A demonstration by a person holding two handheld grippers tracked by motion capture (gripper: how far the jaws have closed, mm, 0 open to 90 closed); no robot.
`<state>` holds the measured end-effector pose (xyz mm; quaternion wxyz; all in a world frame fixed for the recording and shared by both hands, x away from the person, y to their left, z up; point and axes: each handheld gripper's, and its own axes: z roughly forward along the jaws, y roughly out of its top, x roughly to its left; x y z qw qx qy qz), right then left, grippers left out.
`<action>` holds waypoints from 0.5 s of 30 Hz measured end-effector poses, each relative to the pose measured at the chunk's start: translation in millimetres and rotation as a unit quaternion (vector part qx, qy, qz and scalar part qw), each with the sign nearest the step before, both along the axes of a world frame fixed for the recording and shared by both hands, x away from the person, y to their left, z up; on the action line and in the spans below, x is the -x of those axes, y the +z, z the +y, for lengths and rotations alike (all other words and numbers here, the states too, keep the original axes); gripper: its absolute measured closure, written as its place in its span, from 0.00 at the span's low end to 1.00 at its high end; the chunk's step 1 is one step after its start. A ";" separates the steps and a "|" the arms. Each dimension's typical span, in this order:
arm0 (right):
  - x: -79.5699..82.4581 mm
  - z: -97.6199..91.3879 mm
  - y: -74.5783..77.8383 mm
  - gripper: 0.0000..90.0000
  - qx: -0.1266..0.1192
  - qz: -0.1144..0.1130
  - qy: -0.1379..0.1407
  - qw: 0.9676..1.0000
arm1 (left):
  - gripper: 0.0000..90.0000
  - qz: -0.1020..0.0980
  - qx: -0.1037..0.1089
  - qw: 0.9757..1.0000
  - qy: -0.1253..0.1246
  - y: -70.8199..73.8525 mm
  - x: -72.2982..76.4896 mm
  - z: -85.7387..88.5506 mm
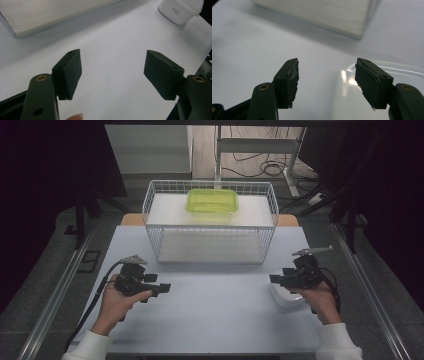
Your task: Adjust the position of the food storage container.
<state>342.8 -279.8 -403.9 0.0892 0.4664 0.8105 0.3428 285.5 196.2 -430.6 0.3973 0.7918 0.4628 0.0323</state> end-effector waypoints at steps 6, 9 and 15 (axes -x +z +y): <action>-13.9 -25.3 2.9 0.46 0.021 0.000 -0.039 0.999 | 0.33 0.001 -0.001 1.000 0.005 -2.1 -1.8 3.8; -19.6 -33.4 4.3 0.50 0.031 0.003 -0.050 0.998 | 0.33 0.004 0.001 1.000 0.007 -4.6 -3.0 4.9; -31.6 -52.3 3.9 0.65 0.054 0.020 -0.073 0.996 | 0.32 0.008 -0.001 1.000 0.010 -7.6 -2.7 6.8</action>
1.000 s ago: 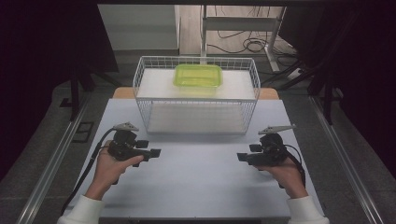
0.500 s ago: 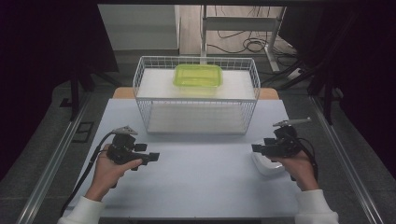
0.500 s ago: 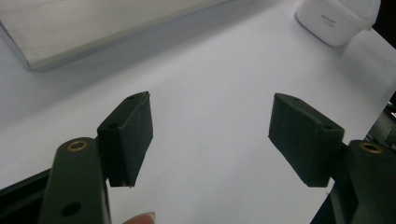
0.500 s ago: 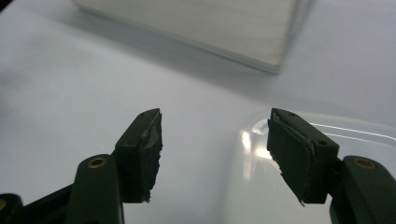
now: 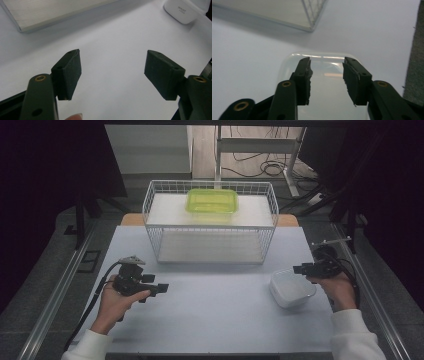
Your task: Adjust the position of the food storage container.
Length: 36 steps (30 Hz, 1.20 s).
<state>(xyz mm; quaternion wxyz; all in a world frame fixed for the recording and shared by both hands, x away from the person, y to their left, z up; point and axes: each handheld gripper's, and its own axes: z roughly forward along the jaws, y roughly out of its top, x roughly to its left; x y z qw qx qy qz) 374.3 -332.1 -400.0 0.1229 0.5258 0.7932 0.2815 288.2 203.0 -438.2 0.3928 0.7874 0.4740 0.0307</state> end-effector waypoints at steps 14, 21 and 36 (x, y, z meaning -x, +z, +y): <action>-14.1 -32.4 -13.9 0.89 0.052 0.046 -0.045 0.997 | 0.32 0.007 -0.005 1.000 -0.003 -4.4 0.0 -2.8; -17.5 -46.4 -27.1 0.99 0.064 0.067 -0.057 0.994 | 0.32 0.007 -0.005 1.000 -0.002 -4.4 0.3 -2.0; -14.1 -46.6 -41.7 0.99 0.066 0.090 -0.027 0.993 | 0.32 0.013 0.002 1.000 -0.002 -4.2 1.9 -1.2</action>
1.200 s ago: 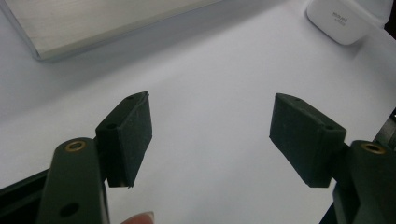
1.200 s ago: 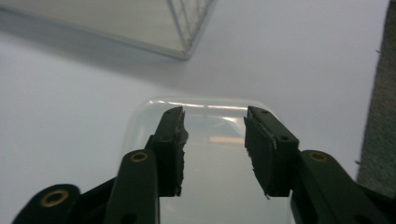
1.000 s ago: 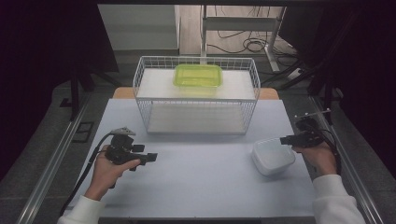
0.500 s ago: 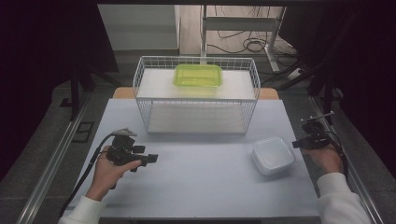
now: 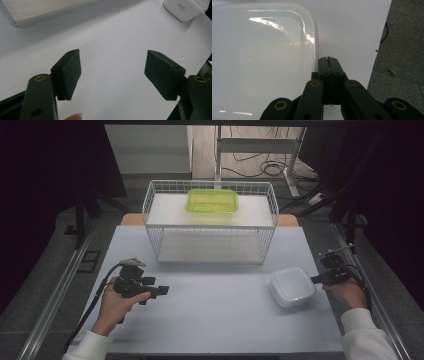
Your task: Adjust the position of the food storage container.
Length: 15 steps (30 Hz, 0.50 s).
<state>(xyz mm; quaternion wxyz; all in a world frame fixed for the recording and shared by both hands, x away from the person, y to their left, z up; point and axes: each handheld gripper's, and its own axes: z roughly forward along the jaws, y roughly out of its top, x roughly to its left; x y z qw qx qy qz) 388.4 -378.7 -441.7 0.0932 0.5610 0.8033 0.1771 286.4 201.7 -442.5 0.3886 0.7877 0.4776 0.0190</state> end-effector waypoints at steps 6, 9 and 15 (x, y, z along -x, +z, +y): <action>7.4 8.2 -0.9 0.99 -0.007 0.002 0.004 1.000 | 0.32 0.001 -0.001 1.000 -0.001 -0.6 -0.6 -0.3; 10.3 13.3 -1.7 0.99 -0.010 0.001 0.006 1.000 | 0.32 0.002 0.000 1.000 -0.002 -1.1 -0.6 -1.1; 18.5 28.3 -2.5 0.99 -0.010 0.008 0.016 1.000 | 0.32 0.000 0.002 1.000 0.000 0.4 -0.2 0.5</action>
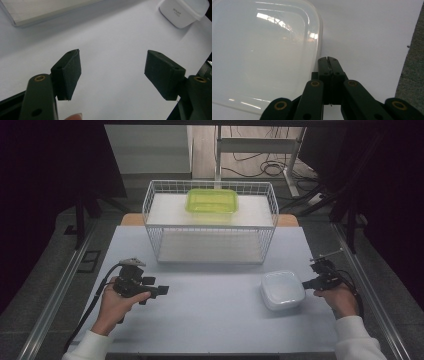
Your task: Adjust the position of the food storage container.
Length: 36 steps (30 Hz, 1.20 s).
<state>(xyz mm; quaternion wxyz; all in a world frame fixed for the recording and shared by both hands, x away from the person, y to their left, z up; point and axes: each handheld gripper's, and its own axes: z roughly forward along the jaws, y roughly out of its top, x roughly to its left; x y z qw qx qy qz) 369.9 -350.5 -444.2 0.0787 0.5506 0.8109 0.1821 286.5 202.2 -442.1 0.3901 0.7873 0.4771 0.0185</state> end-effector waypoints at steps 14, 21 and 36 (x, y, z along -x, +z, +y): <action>14.2 18.6 -5.6 0.99 -0.010 0.006 0.008 1.000 | 0.32 -0.003 0.001 1.000 -0.001 1.4 0.5 1.8; 21.5 43.0 -13.1 0.99 -0.019 0.014 0.030 0.999 | 0.32 -0.002 0.000 1.000 -0.003 0.4 -0.1 0.9; 16.2 92.3 -19.7 0.99 -0.024 0.005 0.075 0.997 | 0.32 0.000 -0.003 1.000 -0.005 -1.0 -0.2 -0.7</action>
